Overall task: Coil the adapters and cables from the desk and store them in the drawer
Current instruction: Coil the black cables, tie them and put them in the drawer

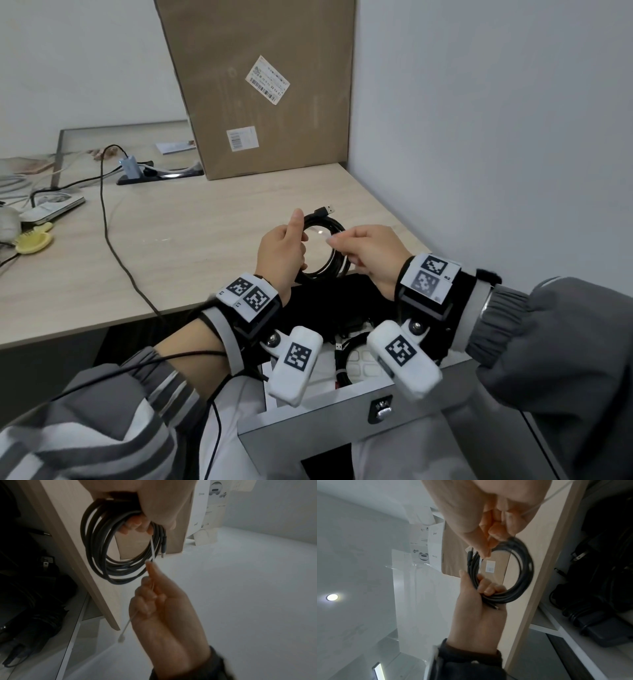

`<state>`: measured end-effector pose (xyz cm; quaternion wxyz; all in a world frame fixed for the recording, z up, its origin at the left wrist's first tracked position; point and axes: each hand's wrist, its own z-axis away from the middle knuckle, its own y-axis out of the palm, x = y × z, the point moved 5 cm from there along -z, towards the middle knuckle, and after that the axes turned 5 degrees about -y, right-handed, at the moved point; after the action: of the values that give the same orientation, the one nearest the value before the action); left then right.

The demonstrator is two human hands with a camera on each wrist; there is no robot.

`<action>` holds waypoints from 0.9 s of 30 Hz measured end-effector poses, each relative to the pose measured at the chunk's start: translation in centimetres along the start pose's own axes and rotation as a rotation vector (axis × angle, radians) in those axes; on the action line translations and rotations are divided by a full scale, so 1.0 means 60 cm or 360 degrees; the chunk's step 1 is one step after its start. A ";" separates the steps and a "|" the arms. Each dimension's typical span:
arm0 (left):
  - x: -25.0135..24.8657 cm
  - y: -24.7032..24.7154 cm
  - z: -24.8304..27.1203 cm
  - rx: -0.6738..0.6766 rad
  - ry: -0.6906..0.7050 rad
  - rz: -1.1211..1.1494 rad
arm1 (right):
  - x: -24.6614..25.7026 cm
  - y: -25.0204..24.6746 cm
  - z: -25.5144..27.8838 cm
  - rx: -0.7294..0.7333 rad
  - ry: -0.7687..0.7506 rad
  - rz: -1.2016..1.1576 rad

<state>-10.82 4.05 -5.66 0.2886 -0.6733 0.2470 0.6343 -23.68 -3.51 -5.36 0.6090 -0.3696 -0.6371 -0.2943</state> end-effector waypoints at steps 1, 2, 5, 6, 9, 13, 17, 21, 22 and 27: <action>-0.001 0.005 0.002 0.0036 0.0003 -0.0013 | 0.008 0.007 -0.001 0.0017 -0.0017 -0.0042; -0.002 0.009 0.004 0.0064 -0.0005 -0.0027 | 0.014 0.014 -0.001 0.0040 -0.0033 -0.0068; -0.002 0.013 0.005 0.0096 -0.0139 0.0031 | 0.019 0.027 0.000 0.0093 -0.0045 -0.0081; -0.001 0.012 0.004 0.0102 -0.0200 0.0076 | 0.017 0.029 0.001 0.0098 -0.0043 -0.0091; 0.005 0.012 0.000 0.0125 -0.0345 0.0209 | 0.008 0.032 0.001 0.0082 -0.0033 -0.0155; -0.004 0.012 -0.004 0.0084 -0.0341 0.0286 | -0.003 0.039 0.003 0.0108 0.0043 -0.0199; -0.009 0.002 -0.011 -0.0090 -0.0137 0.0174 | 0.000 0.044 0.004 0.0183 0.0099 -0.0191; -0.010 -0.011 -0.016 -0.0206 0.0015 -0.0021 | 0.017 0.033 0.009 0.0287 0.0170 -0.0198; -0.011 -0.015 -0.017 -0.0215 0.0038 -0.0042 | 0.023 0.028 0.011 0.0313 0.0177 -0.0228; -0.016 -0.019 -0.013 -0.0123 0.0110 -0.0076 | 0.055 0.009 0.014 0.0504 0.0078 -0.0426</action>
<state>-9.52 4.29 -4.58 0.2687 -0.7113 0.2159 0.6125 -23.63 -2.16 -2.19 0.6303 -0.1742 -0.7038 -0.2776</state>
